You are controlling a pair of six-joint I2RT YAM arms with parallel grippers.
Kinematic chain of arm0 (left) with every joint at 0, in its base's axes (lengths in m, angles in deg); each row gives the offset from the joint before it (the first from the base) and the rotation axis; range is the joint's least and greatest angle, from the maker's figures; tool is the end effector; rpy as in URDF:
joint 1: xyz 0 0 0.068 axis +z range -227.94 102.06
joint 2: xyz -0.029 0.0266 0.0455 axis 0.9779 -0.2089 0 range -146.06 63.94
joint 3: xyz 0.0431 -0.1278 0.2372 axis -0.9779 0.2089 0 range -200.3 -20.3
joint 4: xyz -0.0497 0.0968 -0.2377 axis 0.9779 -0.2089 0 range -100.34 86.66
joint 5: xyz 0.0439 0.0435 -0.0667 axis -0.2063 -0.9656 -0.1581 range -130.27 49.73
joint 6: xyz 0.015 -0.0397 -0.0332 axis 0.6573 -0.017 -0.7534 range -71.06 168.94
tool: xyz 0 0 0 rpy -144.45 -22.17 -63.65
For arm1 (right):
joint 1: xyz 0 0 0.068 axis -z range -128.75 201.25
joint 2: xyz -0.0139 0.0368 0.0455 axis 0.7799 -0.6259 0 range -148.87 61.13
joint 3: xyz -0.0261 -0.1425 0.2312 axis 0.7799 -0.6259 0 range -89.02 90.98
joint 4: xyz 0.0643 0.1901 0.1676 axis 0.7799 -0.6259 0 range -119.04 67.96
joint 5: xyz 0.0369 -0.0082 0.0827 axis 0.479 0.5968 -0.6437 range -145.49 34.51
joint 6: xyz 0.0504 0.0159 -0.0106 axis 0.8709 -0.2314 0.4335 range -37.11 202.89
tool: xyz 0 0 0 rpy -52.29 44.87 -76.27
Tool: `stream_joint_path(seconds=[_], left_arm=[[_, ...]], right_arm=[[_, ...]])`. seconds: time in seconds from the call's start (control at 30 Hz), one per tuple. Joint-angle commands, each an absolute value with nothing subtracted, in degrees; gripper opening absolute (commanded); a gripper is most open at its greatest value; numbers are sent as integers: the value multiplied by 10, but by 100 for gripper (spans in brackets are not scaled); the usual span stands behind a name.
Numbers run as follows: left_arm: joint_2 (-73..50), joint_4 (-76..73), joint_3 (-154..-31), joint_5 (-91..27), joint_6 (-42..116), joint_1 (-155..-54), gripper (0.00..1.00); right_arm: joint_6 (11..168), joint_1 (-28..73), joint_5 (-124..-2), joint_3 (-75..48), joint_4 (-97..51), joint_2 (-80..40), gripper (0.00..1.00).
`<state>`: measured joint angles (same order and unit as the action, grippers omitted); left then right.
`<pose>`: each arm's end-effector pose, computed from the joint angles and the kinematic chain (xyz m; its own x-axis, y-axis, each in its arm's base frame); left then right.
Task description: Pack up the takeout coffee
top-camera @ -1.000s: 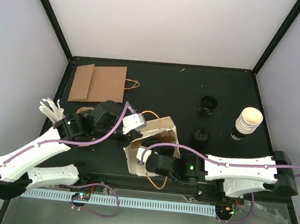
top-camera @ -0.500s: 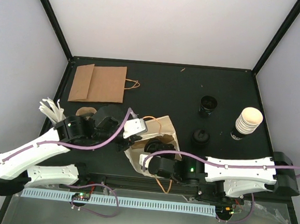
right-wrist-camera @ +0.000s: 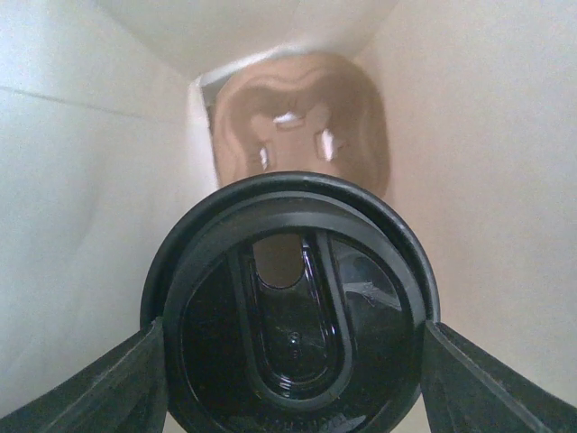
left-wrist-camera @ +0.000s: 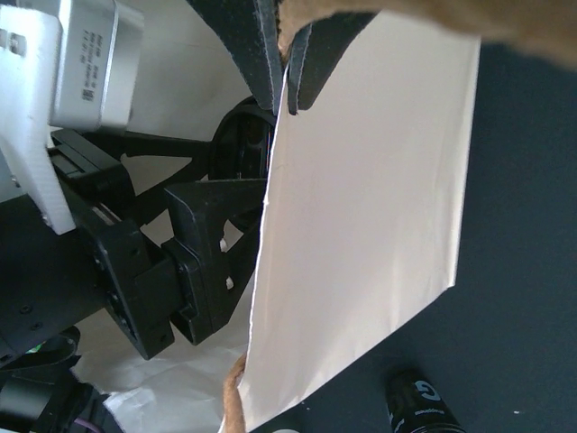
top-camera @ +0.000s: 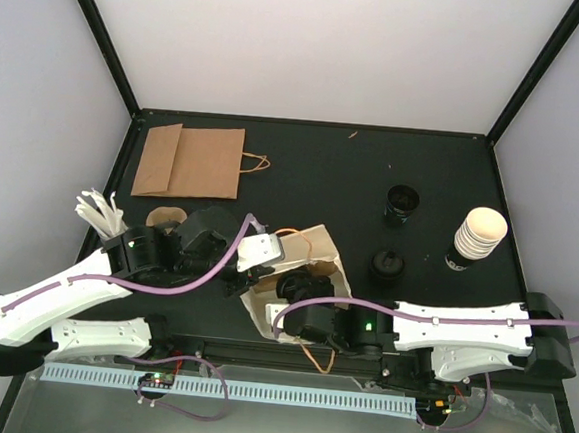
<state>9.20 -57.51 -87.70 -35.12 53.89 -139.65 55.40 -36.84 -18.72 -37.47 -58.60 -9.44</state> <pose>0.0804 -0.1559 0.3688 -0.2345 0.6170 -0.7512 0.9325 0.3610 0.0055 0.0294 0.2405 0.2547 0.3399 -0.8998 -0.2735 -0.7129 -0.0568 -0.6990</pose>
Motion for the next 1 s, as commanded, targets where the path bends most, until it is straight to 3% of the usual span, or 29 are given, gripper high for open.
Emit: stream_joint_path(seconds=[0.0, 0.33, 0.97], left_arm=[[95, -558, -890, -364, 547, -1403, 2], [99, -561, -899, -359, 546, -1410, 2], [119, -558, -904, -309, 535, -1422, 2]], right_arm=[[523, -373, -201, -332, -608, -99, 55], [494, -373, -164, -351, -590, -114, 52], [554, -397, -214, -359, -579, -142, 53]])
